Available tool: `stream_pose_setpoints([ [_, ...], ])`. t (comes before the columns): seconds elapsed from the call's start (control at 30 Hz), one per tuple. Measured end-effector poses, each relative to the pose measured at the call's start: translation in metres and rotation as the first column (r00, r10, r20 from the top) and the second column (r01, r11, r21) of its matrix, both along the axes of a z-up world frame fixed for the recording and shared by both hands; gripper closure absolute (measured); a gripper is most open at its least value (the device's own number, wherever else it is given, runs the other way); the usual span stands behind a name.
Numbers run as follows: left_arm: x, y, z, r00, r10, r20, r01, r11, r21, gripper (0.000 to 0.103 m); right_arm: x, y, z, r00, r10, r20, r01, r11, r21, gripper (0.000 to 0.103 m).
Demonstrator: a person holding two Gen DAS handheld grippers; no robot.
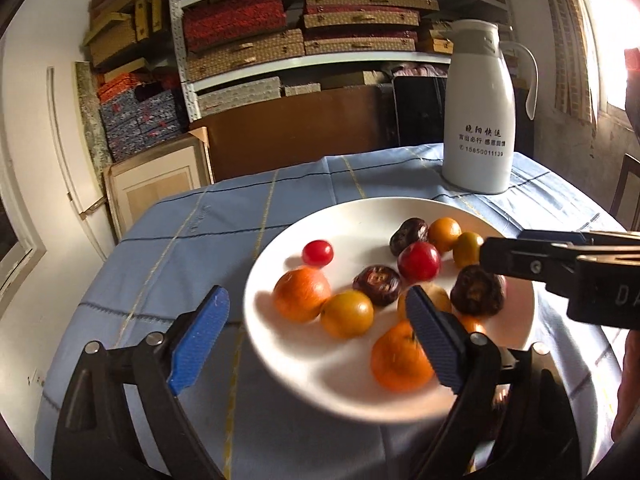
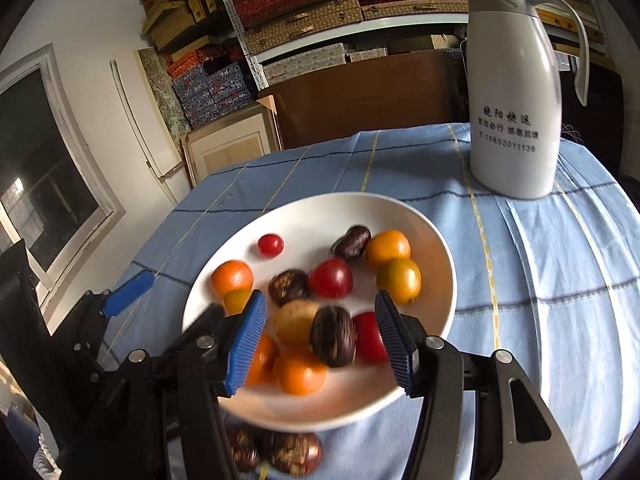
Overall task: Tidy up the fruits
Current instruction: 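Grasp a dark brown fruit with the right gripper while the left gripper grasps another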
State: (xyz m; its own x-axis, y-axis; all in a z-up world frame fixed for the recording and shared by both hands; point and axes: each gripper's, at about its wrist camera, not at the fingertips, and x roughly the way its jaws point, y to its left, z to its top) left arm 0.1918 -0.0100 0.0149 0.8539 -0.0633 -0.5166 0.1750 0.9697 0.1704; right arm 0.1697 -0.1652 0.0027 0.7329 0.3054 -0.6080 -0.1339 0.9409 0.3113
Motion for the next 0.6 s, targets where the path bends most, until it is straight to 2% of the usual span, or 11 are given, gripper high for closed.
stream_pose_setpoints([
  [0.1,-0.017,0.009,0.0,1.0,0.028,0.007,-0.028,1.0,-0.003,0.012,-0.017,-0.002,-0.006,1.0,-0.005,-0.005,0.005,1.0,0.009,0.046],
  [0.27,-0.044,0.029,-0.001,0.998,0.067,-0.001,-0.067,0.996,-0.059,0.007,-0.05,-0.012,-0.015,0.999,-0.032,0.004,0.031,0.999,0.024,0.046],
  [0.43,-0.075,0.045,-0.004,0.996,0.077,-0.036,-0.081,0.989,-0.122,0.005,-0.082,-0.025,-0.021,0.998,-0.058,0.014,0.057,0.997,0.059,0.036],
  [0.6,-0.102,0.047,-0.012,0.995,0.062,-0.072,-0.071,0.99,-0.126,0.005,-0.112,-0.024,-0.032,0.998,-0.06,0.002,0.06,0.997,0.051,0.034],
])
